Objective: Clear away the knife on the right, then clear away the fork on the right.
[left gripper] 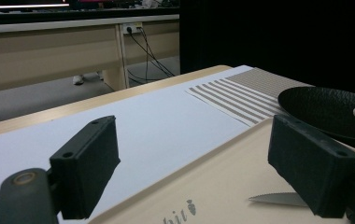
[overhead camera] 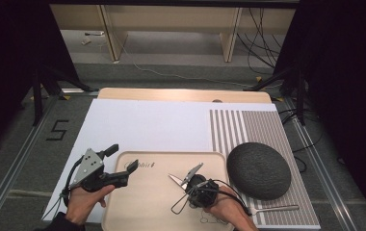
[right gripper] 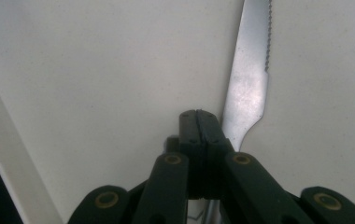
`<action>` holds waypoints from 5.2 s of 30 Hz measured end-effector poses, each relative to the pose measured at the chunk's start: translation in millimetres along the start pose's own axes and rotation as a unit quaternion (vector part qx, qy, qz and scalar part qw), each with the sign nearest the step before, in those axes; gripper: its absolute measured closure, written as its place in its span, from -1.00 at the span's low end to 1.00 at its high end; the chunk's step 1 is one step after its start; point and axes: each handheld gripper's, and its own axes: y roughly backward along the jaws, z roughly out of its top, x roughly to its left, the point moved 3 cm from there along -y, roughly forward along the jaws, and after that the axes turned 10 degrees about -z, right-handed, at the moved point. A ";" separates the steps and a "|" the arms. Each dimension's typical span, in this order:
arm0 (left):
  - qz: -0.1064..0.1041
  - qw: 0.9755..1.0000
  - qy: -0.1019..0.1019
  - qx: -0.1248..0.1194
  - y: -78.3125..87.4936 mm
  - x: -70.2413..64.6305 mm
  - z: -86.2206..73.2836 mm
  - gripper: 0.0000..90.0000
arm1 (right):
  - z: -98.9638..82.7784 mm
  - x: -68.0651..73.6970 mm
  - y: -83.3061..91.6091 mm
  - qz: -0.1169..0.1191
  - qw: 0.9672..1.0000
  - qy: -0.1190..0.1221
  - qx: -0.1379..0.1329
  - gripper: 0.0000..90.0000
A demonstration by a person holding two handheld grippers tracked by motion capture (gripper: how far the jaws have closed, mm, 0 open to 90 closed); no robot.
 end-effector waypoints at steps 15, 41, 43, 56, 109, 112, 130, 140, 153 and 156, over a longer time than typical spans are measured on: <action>-0.001 1.000 -0.002 0.001 -0.1 1.2 -0.4 -0.64 | -3.1 -15.5 0.6 -0.036 0.999 -0.018 0.008 1.00; 0.000 1.000 -0.002 0.001 0.3 3.4 -1.4 -0.64 | -25.1 -48.2 8.0 -0.058 0.995 -0.069 0.039 1.00; 0.000 1.000 -0.002 0.001 0.4 3.4 -1.5 -0.64 | -27.4 -50.3 8.5 -0.059 0.995 -0.070 0.039 1.00; -0.001 1.000 -0.004 0.003 1.4 3.4 -2.4 -0.64 | -35.7 -58.5 11.7 -0.057 0.994 -0.083 0.050 1.00; 0.001 1.000 -0.010 0.013 -2.9 5.8 -3.5 -0.65 | -45.7 -86.6 70.1 0.016 0.963 -0.203 -0.177 -0.39; 0.001 1.000 -0.009 0.011 -3.1 6.0 -3.3 -0.65 | -46.9 -87.0 69.8 0.011 0.964 -0.201 -0.174 -0.39; -0.004 1.000 -0.002 0.002 0.2 1.6 -1.5 -0.65 | -81.5 -100.5 89.6 -0.030 0.958 -0.221 -0.180 -0.43; -0.005 1.000 -0.004 0.003 -2.5 2.5 -1.7 -0.65 | -126.4 -110.0 98.2 -0.067 0.952 -0.248 -0.164 -0.51; -0.004 1.000 -0.003 0.003 -1.6 3.2 -1.7 -0.65 | -164.7 -111.0 100.0 -0.106 0.951 -0.265 -0.114 -0.52; -0.004 1.000 -0.001 0.001 -1.8 2.8 -1.5 -0.65 | -176.1 -111.9 99.7 -0.111 0.950 -0.275 -0.102 -0.53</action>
